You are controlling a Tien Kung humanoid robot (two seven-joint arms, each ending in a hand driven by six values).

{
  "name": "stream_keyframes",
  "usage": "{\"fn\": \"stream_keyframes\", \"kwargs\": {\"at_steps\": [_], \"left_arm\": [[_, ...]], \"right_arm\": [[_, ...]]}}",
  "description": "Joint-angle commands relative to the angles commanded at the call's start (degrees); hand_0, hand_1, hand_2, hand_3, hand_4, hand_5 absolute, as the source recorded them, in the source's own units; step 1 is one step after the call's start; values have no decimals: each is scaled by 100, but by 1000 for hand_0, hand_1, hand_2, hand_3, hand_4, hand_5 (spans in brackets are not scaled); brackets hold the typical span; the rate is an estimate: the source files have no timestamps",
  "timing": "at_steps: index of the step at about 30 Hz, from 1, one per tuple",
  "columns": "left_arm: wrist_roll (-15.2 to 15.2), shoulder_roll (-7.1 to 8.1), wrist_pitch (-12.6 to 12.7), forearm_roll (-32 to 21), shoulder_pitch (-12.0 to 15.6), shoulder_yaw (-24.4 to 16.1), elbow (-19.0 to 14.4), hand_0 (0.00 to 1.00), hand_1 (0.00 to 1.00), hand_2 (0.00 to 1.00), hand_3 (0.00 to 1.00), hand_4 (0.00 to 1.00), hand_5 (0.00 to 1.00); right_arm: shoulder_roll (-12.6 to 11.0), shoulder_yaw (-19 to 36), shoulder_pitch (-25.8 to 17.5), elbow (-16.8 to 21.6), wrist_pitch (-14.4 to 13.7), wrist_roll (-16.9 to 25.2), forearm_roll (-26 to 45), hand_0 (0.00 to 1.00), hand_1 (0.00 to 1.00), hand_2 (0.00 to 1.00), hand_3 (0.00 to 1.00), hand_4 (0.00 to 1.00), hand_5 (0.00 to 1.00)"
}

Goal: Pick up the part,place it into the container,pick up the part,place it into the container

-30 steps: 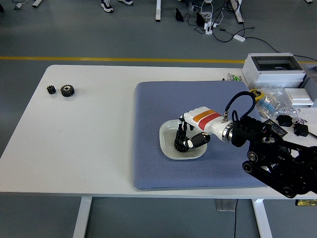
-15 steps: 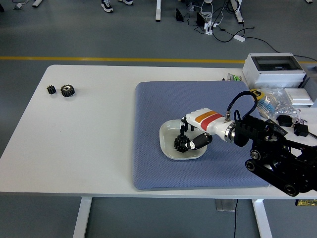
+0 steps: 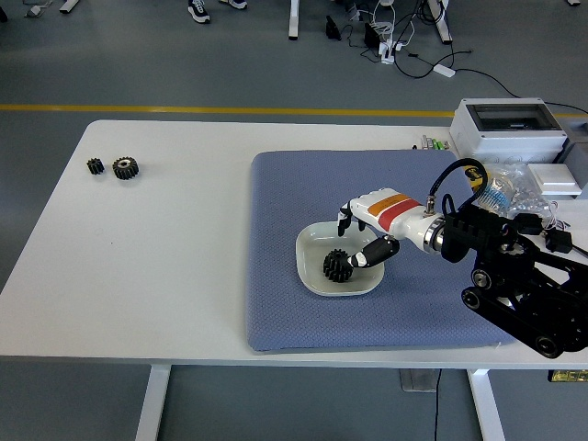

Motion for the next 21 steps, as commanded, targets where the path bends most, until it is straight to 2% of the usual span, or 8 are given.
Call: {"fn": "stream_keyframes", "kwargs": {"at_steps": [5, 10, 15, 16, 17, 21], "left_arm": [[2, -1, -2, 20, 9, -18, 0, 707, 684, 727, 588, 706, 660], [0, 3, -2, 29, 8, -16, 0, 707, 684, 727, 588, 706, 660], [-11, 16, -8, 18, -3, 16, 0, 708, 684, 727, 588, 706, 659], [-11, 15, -9, 20, 4, 14, 0, 708, 684, 727, 588, 706, 659], [-10, 15, -9, 25, 14, 11, 0, 709, 684, 726, 587, 706, 658], [-5, 13, -7, 46, 46, -1, 0, 709, 684, 726, 587, 706, 658]], "right_arm": [[-288, 389, -31, 425, 119, -42, -56, 305, 488, 619, 562, 897, 368], [-535, 991, -181, 720, 97, -22, 336, 305, 488, 619, 562, 897, 368], [-705, 1806, -624, 478, -276, 463, 1436, 320, 492, 628, 566, 920, 389], [-745, 1959, -728, 423, -299, 612, 1659, 320, 492, 628, 566, 920, 389], [-777, 2104, -817, 391, -304, 745, 1920, 489, 588, 708, 587, 947, 408], [-883, 2573, -1132, 379, -191, 939, 2888, 489, 588, 708, 587, 947, 408]]}}
